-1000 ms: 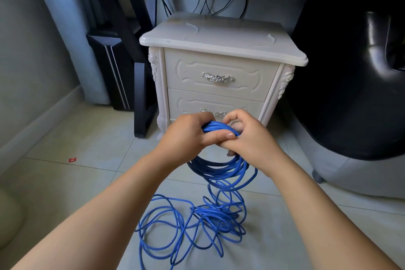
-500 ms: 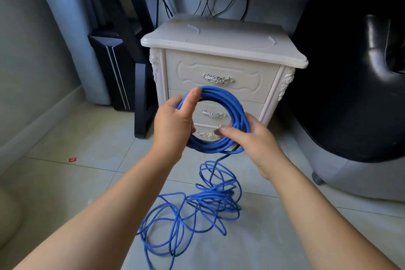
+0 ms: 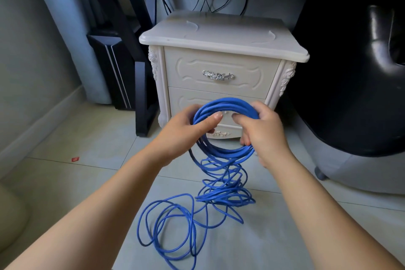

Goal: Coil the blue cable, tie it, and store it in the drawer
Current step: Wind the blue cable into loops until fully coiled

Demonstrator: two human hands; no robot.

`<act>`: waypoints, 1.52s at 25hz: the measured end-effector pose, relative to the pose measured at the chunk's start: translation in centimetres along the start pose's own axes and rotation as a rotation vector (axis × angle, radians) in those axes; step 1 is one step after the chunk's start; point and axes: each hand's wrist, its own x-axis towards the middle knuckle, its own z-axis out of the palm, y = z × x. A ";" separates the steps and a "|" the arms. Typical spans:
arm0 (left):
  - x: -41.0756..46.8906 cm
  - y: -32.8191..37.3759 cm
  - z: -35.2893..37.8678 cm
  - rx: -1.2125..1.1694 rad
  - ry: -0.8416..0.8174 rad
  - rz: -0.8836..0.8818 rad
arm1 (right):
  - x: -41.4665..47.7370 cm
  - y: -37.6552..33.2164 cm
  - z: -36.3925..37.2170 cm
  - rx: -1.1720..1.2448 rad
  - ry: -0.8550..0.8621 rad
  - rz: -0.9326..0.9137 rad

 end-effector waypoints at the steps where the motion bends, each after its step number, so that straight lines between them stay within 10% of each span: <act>1: 0.1 0.1 -0.1 0.048 0.017 0.041 | -0.2 0.0 0.2 -0.084 -0.023 -0.025; 6: -0.1 0.2 0.5 0.289 -0.077 0.085 | -1.6 -0.3 0.7 -0.432 -0.184 -0.206; 10: 0.3 0.3 0.7 0.315 0.044 0.136 | -2.0 -1.0 0.4 -0.202 -0.211 -0.107; 18: 0.1 1.1 1.7 0.102 0.213 0.189 | -1.6 -1.4 -2.5 0.091 -0.559 0.090; 23: 0.6 1.1 1.4 -0.243 0.337 0.088 | -1.8 -1.7 -3.1 -0.199 -0.570 0.070; 29: 0.8 1.2 1.8 -0.461 0.408 -0.075 | -1.4 -0.2 -1.2 0.097 -0.459 0.095; 38: 0.2 0.7 -0.2 -0.381 -0.079 -0.217 | -0.9 -0.2 -0.7 -0.163 -0.184 0.015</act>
